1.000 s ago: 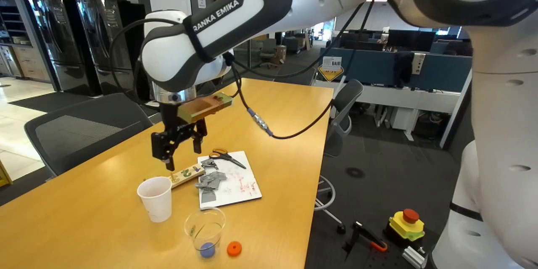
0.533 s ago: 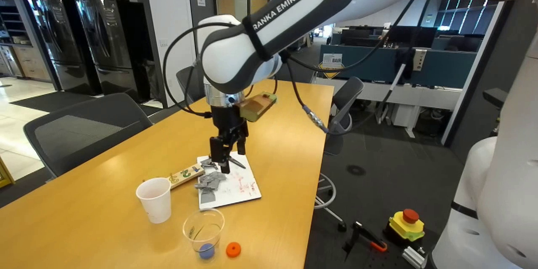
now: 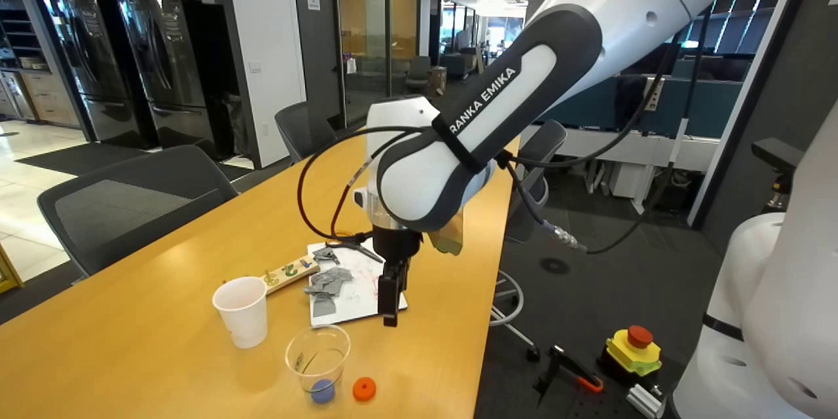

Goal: Put the blue disc in the clear cup and the orange discs in the white cup

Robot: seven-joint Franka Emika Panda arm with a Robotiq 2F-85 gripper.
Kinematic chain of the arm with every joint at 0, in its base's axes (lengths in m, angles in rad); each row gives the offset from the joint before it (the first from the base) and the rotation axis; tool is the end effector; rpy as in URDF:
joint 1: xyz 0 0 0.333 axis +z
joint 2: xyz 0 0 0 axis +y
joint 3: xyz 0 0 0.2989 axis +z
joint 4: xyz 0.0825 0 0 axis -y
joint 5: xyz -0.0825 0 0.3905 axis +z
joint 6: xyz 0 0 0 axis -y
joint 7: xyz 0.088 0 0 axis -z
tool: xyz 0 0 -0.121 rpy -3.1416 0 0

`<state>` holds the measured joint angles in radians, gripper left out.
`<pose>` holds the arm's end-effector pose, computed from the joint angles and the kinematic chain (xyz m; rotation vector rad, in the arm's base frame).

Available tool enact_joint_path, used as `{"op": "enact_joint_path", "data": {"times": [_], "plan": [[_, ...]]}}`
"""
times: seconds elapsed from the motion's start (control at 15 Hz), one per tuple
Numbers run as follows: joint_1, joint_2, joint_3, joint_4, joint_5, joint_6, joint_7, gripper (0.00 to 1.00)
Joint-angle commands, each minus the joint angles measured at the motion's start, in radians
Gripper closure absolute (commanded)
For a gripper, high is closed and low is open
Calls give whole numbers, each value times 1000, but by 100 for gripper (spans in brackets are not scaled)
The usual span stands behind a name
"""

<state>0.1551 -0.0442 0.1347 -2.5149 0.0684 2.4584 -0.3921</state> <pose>0.4438 0.1324 0.2584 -2.9521 -0.9593 0.0165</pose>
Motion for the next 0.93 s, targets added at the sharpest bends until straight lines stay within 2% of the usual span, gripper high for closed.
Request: {"op": "enact_joint_path", "data": {"times": [0.0, 0.33, 0.73, 0.87], "plan": [[27, -27, 10, -104, 117, 125, -157, 0], [59, 16, 47, -157, 60, 263, -180, 0], [65, 80, 75, -160, -228, 388, -21, 0], [64, 107, 74, -149, -288, 408, 15, 0]]}}
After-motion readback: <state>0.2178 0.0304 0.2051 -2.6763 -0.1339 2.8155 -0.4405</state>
